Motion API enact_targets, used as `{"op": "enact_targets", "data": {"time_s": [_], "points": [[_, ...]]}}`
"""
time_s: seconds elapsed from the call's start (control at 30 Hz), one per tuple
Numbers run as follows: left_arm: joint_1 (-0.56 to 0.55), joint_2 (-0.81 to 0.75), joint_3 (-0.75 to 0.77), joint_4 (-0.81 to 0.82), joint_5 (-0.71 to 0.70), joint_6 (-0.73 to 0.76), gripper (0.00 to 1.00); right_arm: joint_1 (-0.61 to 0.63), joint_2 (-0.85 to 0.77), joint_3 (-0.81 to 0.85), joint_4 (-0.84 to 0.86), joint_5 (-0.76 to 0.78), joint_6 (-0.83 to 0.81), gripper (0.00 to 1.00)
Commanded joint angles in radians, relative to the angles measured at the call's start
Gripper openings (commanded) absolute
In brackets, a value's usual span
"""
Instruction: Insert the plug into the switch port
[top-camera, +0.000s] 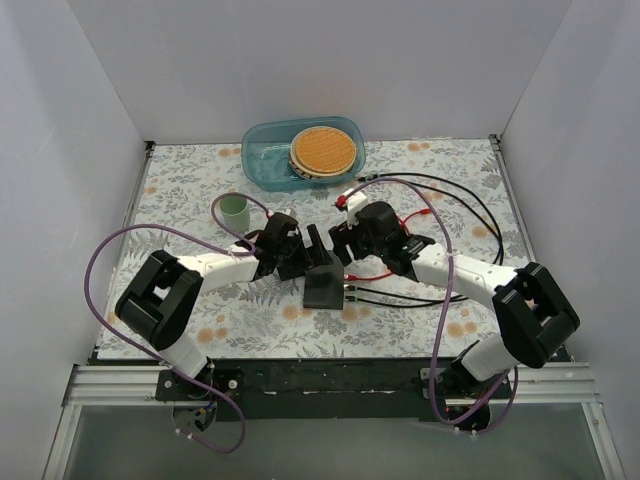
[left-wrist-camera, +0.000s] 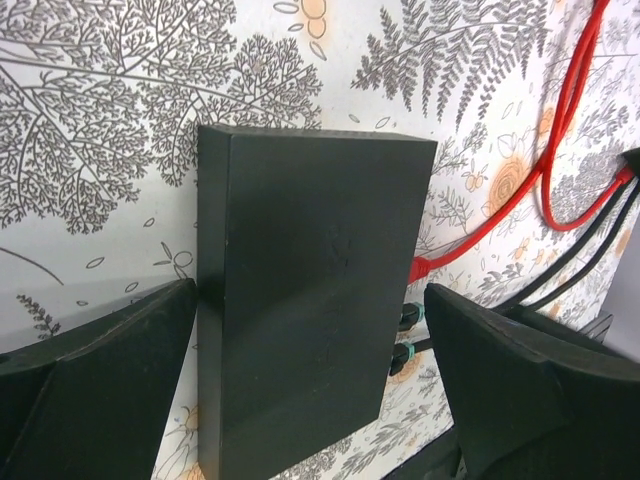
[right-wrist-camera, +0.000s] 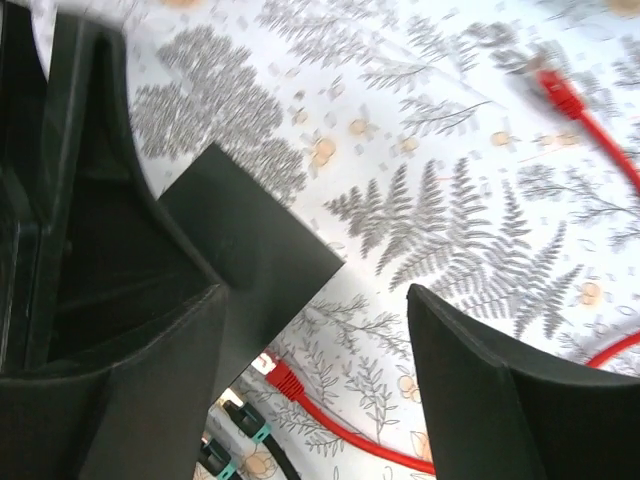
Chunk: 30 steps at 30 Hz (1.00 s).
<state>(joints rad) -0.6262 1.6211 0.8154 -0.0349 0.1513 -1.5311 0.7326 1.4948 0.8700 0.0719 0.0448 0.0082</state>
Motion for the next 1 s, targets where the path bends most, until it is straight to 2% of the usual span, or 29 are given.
{"op": "enact_targets", "data": {"time_s": [0.0, 0.23, 0.47, 0.6, 0.97], "points": [[-0.007, -0.058, 0.044, -0.109, -0.015, 0.034, 0.98, -0.024, -0.022, 0.09, 0.016, 0.136, 0.053, 0.8], [-0.006, -0.096, 0.085, -0.197, -0.094, 0.084, 0.98, -0.176, 0.021, 0.228, -0.07, 0.176, 0.128, 0.8], [-0.006, -0.11, 0.088, -0.214, -0.096, 0.109, 0.98, -0.352, 0.116, 0.293, -0.184, 0.168, 0.2, 0.81], [-0.006, -0.104, 0.087, -0.214, -0.081, 0.114, 0.98, -0.453, 0.169, 0.29, -0.208, 0.118, 0.242, 0.82], [-0.006, -0.104, 0.048, -0.171, -0.021, 0.111, 0.98, -0.582, 0.378, 0.359, -0.205, -0.031, 0.308, 0.79]]}}
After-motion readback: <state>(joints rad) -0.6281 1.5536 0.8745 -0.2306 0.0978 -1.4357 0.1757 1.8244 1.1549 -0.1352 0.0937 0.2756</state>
